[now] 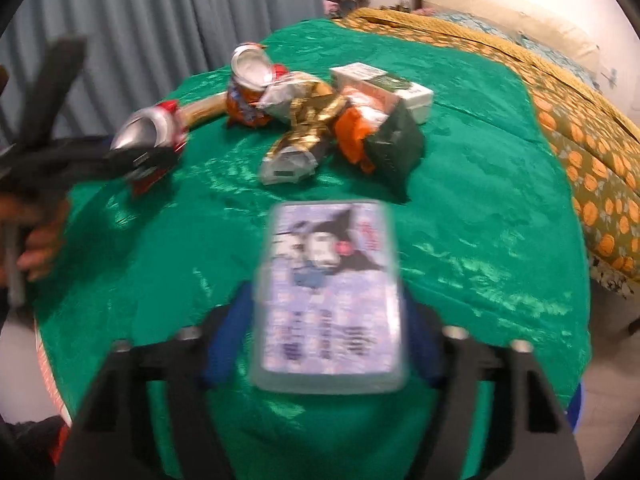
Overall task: Collect trash
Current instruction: 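Grasp the clear cartoon plastic box with the right tool while the left tool grasps the crushed red can, then carry can and box to the blue wastebasket and open both tools to drop them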
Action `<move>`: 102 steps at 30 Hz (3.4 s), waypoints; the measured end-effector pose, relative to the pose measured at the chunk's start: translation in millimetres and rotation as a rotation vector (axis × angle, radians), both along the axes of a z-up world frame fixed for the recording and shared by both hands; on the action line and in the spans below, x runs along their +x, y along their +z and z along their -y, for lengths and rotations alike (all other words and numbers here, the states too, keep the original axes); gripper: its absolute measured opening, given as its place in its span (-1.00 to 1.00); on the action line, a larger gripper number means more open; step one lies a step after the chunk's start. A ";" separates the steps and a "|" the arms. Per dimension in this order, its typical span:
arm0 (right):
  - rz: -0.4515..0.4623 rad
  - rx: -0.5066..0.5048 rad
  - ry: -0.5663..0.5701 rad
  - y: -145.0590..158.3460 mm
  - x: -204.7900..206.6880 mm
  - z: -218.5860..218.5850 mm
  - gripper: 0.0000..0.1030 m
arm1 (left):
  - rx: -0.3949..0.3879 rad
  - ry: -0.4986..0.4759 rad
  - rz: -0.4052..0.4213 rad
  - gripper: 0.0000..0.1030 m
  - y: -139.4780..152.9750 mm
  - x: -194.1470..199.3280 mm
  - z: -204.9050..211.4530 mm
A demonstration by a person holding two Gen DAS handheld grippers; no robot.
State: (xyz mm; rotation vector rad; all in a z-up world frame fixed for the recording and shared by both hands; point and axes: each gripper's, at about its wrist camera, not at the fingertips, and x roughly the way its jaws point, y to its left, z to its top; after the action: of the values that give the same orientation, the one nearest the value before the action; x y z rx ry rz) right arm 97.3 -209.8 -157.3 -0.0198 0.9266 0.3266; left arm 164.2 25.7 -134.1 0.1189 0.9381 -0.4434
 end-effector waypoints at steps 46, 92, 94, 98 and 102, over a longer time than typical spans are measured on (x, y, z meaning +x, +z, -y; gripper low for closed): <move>0.017 0.180 -0.093 30.7 -32.5 60.8 0.21 | 0.036 -0.081 0.053 0.26 10.2 -60.3 72.6; -0.077 0.309 -0.742 -81.4 -98.3 429.6 0.54 | 0.050 -0.574 -0.151 0.67 -128.9 -100.1 511.3; -0.072 0.307 -0.752 -79.2 -98.6 432.0 0.54 | 0.054 -0.567 -0.138 0.73 -134.3 -97.0 514.7; -0.021 0.298 -0.802 -63.7 -105.7 440.9 0.54 | 0.045 -0.535 -0.137 0.73 -129.8 -93.0 509.1; 0.027 0.258 -0.809 -44.6 -108.9 438.2 0.54 | 0.001 -0.523 -0.095 0.73 -100.3 -99.9 489.9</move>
State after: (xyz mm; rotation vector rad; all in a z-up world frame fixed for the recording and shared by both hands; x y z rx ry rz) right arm -11.5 -648.0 -201.9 0.5734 0.7900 -0.3080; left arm 64.3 -464.2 -234.4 0.3509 0.9975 -0.9373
